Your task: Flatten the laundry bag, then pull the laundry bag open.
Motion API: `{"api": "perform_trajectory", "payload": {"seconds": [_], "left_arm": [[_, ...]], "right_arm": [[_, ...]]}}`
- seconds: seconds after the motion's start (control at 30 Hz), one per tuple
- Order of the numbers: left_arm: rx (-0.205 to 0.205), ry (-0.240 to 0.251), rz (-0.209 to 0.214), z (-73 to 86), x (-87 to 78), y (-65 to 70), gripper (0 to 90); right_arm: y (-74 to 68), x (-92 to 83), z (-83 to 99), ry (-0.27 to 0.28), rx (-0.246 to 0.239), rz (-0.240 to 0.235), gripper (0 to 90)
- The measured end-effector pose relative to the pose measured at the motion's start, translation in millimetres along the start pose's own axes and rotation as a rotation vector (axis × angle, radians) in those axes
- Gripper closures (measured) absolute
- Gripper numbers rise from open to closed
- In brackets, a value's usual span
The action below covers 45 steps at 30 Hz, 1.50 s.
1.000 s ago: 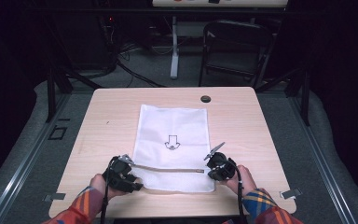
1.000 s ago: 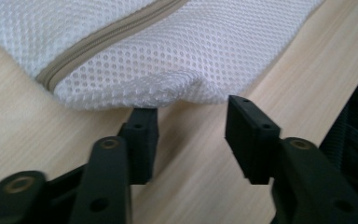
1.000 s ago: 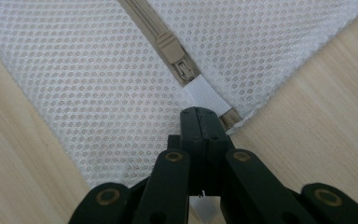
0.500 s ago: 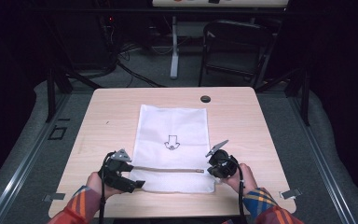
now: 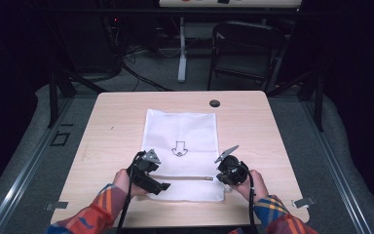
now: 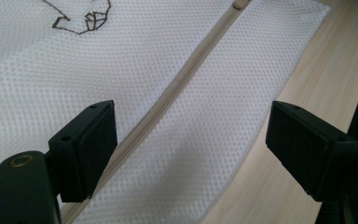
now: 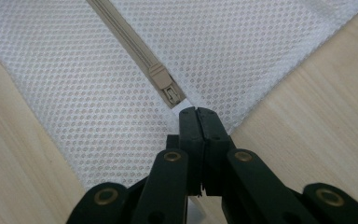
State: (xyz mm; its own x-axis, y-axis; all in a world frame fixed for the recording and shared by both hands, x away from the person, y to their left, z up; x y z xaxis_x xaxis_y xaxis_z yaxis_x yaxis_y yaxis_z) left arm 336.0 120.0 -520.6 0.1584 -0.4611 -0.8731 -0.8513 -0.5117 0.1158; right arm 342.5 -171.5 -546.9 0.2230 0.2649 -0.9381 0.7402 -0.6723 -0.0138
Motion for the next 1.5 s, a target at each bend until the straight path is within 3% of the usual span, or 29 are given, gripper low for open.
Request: {"api": "perform_trajectory", "payload": {"seconds": [0.43, 0.83, 1.17, 1.33, 1.5], "left_arm": [[0.085, -0.013, 0.009, -33.3, 29.8, 8.9, 16.5], [0.104, -0.001, 0.024, -44.0, 42.9, 15.2, 18.3], [0.139, 0.003, 0.06, -55.7, 62.4, 22.3, 36.5], [0.149, 0.01, 0.067, -60.0, 70.0, 24.7, 44.4], [0.158, 0.014, 0.102, -64.0, 77.9, 27.3, 55.6]], "right_arm": [[0.2, 3.2, 2.4, -0.004, 0.006, 0.016, 90.0], [0.9, 11.3, 0.6, -0.014, 0.017, 0.004, 90.0], [0.4, 16.1, 2.5, 0.0, 0.028, 0.003, 90.0], [0.1, 16.6, 3.9, 0.013, 0.014, 0.007, 90.0], [-0.5, 16.6, 3.9, 0.011, -0.003, 0.012, 90.0]]}}
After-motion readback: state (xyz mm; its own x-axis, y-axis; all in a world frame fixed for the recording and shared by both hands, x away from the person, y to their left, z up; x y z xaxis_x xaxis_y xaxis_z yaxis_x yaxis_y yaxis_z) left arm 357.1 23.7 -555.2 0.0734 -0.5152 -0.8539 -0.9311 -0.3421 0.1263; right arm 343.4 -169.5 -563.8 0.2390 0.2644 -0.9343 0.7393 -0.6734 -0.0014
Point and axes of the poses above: each handheld gripper's, and its own axes: x roughly forward along the jaws, z roughly out of its underside, y roughly to its right, the point moved 1 cm from there along x, roughly forward along the jaws, and after that the axes turned 6 degrees about -y, right-handed, at the moved point
